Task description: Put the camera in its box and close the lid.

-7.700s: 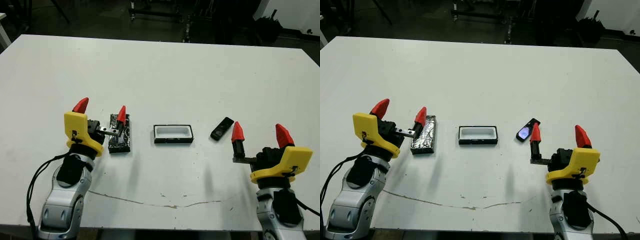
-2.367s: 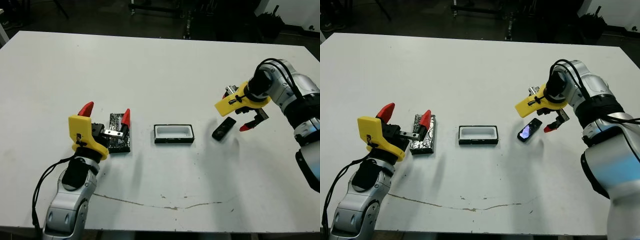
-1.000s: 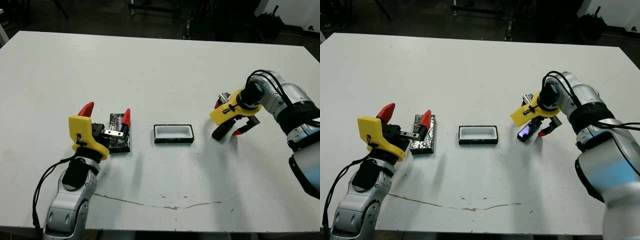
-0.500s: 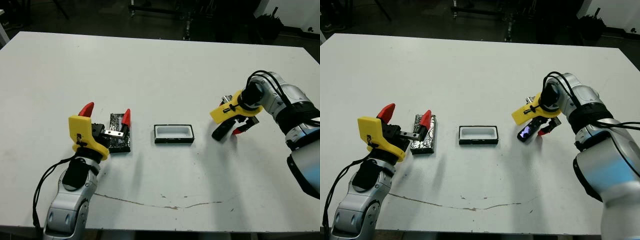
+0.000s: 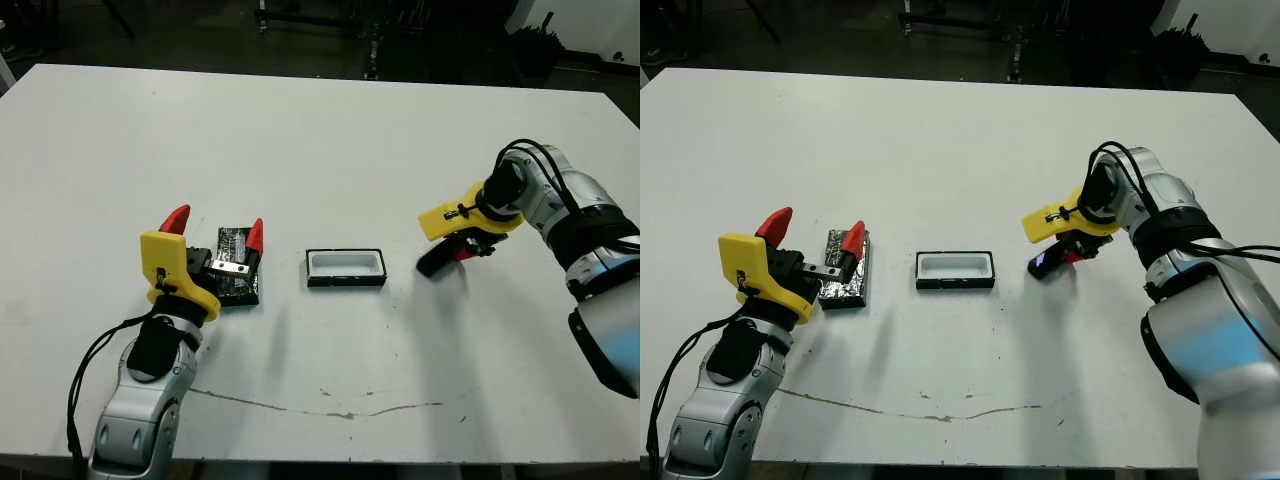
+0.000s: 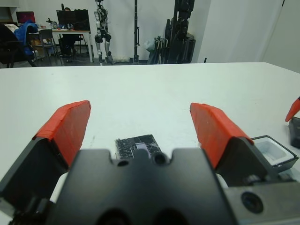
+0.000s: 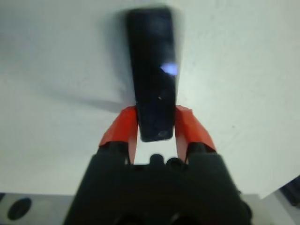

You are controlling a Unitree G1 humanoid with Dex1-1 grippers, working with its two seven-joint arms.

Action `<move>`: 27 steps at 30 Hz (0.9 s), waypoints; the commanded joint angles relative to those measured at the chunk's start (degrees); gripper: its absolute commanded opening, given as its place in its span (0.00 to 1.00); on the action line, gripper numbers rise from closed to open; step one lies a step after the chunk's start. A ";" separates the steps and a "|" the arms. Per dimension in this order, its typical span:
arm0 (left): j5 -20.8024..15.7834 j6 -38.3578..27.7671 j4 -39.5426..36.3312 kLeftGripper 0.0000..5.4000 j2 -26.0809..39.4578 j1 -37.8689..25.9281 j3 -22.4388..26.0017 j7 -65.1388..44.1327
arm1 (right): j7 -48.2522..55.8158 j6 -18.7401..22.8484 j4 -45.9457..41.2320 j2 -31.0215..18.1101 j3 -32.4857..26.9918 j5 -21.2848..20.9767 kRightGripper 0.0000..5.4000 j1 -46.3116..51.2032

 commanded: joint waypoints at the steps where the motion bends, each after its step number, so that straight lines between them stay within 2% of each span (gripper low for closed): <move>1: -0.23 0.16 -0.08 1.00 -0.02 0.17 0.06 -0.11 | 0.48 -1.63 0.76 -0.08 -0.05 0.70 0.31 0.91; 4: -0.52 0.45 -0.21 1.00 0.00 0.11 0.09 -0.13 | 0.23 -2.02 1.00 -0.16 0.23 0.35 0.31 0.70; 9: 0.04 0.80 -0.47 1.00 0.15 0.16 -0.15 0.31 | 2.86 0.87 1.77 0.20 -0.32 1.10 0.31 0.05; 15: -0.99 0.99 -0.43 1.00 -0.18 0.22 0.10 0.08 | 4.88 0.86 -0.43 -1.48 -1.30 2.10 0.31 -0.23; 17: -0.91 1.05 -0.43 1.00 -0.12 0.21 0.02 0.21 | 4.77 0.69 -2.18 -2.53 -2.47 3.12 0.31 0.01; 20: -0.22 0.86 -0.49 1.00 0.09 0.30 -0.27 0.39 | 5.91 4.41 -3.65 -3.30 -5.37 5.72 0.31 -0.28; 23: 0.00 0.43 -0.22 1.00 -0.02 0.33 -0.35 0.38 | 7.20 4.96 -4.07 -4.38 -8.10 8.86 0.31 -0.87; 27: -0.66 0.94 -0.24 1.00 -0.31 0.29 -0.27 0.11 | 11.71 8.45 -3.13 -4.48 -11.14 13.20 0.31 -2.26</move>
